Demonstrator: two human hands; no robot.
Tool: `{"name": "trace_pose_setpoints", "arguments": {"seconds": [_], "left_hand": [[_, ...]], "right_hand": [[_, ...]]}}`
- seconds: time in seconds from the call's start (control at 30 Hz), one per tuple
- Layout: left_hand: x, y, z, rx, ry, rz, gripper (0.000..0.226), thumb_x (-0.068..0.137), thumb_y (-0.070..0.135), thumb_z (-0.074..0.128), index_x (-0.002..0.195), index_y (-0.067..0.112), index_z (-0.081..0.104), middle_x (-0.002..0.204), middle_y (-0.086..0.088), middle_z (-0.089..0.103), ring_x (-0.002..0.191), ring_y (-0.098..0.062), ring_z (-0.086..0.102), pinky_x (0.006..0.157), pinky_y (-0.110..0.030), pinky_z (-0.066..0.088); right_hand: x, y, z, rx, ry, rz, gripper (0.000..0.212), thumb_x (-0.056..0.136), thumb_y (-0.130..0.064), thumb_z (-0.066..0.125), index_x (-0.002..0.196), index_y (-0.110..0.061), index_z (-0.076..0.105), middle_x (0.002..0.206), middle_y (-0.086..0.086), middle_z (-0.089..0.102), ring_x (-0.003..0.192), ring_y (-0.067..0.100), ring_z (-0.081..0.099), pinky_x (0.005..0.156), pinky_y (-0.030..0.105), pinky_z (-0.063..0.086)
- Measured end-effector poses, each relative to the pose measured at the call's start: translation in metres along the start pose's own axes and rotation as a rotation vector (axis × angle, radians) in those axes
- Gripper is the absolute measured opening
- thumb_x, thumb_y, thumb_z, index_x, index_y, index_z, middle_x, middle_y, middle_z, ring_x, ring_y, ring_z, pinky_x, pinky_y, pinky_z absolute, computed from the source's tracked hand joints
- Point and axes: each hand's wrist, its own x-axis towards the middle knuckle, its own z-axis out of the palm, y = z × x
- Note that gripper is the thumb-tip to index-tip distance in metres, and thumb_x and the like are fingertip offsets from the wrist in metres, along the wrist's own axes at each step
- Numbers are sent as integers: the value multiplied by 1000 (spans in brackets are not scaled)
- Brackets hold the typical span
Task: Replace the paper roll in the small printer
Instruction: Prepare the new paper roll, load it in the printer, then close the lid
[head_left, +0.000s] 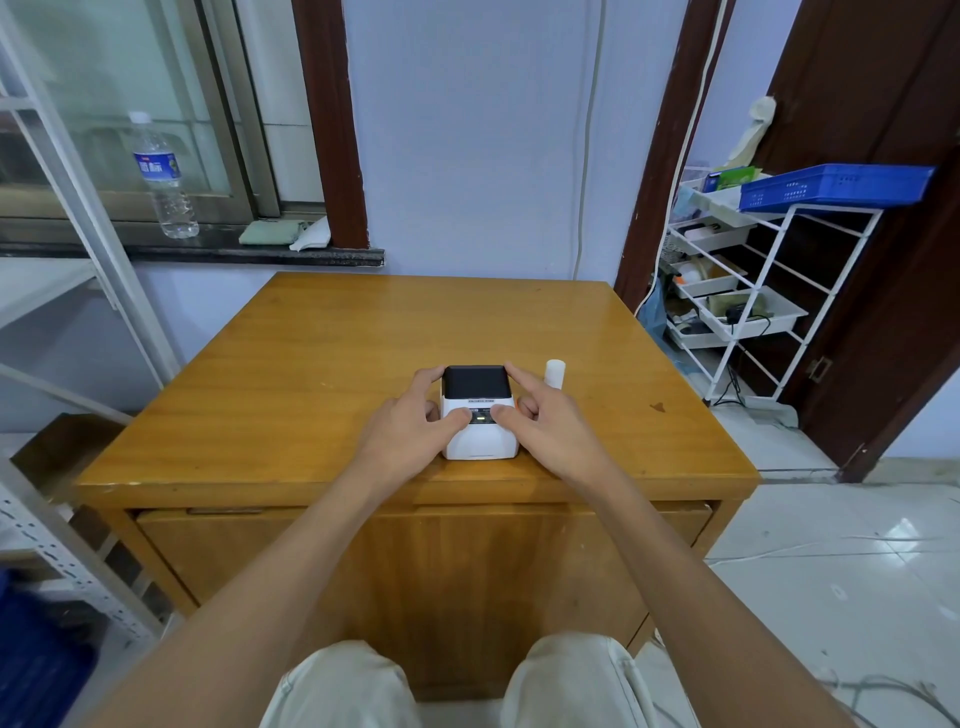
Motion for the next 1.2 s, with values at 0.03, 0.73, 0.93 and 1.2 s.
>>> {"name": "trace_pose_setpoints", "arguments": {"seconds": [0.03, 0.73, 0.93, 1.2], "left_hand": [[0, 0, 0, -4, 1, 0, 78, 82, 58, 52, 156, 36, 37, 84, 0, 78, 88, -20, 69, 82, -49, 56], [3, -3, 1, -9, 25, 27, 72, 96, 48, 62, 160, 30, 35, 77, 3, 69, 80, -17, 67, 68, -39, 50], [4, -1, 0, -13, 42, 32, 72, 95, 44, 66, 159, 29, 39, 88, 6, 66, 88, -15, 66, 78, -39, 54], [6, -9, 2, 16, 54, 73, 73, 91, 53, 62, 159, 33, 41, 108, 12, 62, 107, -15, 62, 96, -41, 53]], "right_hand": [[0, 0, 0, 2, 1, -1, 70, 100, -34, 65, 163, -28, 36, 60, -12, 41, 61, 3, 44, 66, 28, 40], [-3, -6, -2, -24, 32, 6, 63, 102, -33, 63, 160, -29, 41, 83, -1, 48, 77, 9, 49, 75, 30, 45], [-4, -10, -3, -80, 69, -45, 58, 101, -33, 64, 156, -32, 48, 105, 8, 60, 87, 11, 54, 89, 35, 52], [-5, -10, 0, -210, 134, -39, 54, 96, -45, 61, 150, -43, 53, 99, -10, 58, 82, 8, 59, 81, 40, 59]]}}
